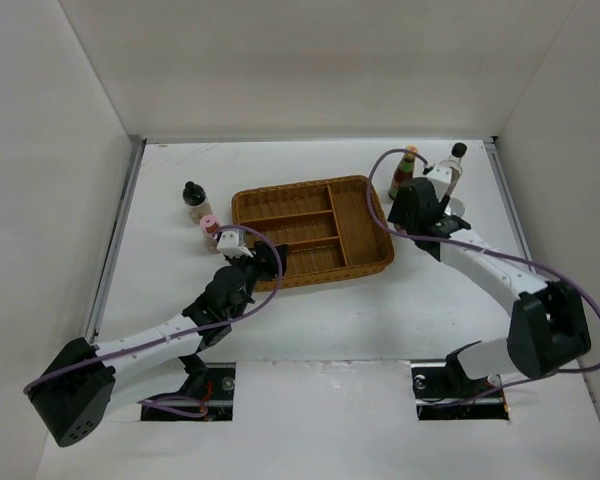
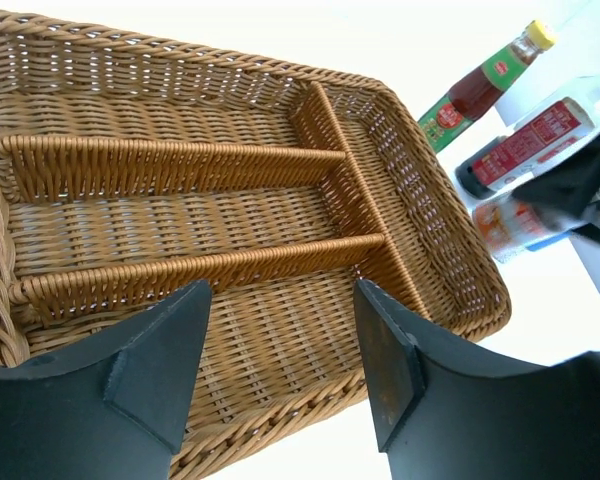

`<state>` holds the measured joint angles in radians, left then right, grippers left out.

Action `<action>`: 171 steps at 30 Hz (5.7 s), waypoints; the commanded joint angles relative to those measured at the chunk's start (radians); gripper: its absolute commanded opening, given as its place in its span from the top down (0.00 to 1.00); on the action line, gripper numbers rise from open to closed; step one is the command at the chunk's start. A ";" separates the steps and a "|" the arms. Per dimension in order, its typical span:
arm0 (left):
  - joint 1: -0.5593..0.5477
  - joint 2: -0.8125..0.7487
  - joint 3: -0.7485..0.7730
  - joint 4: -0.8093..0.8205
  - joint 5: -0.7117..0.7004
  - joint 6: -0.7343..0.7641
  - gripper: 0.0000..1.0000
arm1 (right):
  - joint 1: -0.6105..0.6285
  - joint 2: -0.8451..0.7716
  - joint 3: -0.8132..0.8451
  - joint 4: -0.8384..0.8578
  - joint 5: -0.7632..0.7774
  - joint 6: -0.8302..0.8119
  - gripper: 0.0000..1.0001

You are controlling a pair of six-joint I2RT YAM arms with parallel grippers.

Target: Organize the condiment bottles

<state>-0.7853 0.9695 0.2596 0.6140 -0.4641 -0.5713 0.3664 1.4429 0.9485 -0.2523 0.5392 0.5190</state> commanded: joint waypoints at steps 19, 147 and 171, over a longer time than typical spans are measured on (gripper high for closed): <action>0.031 -0.054 -0.031 0.093 0.041 0.004 0.38 | 0.159 0.398 0.535 0.200 -0.091 -0.137 0.50; 0.107 0.031 -0.066 0.188 0.107 -0.050 0.27 | -0.131 0.410 0.608 0.139 -0.104 -0.221 0.11; 0.100 0.009 -0.076 0.204 0.107 -0.053 0.27 | 0.068 -0.108 0.268 0.225 0.094 -0.289 0.68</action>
<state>-0.6819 1.0077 0.1951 0.7670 -0.3614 -0.6170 0.3862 1.4704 1.2476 -0.1486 0.5709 0.2138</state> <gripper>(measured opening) 0.724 0.476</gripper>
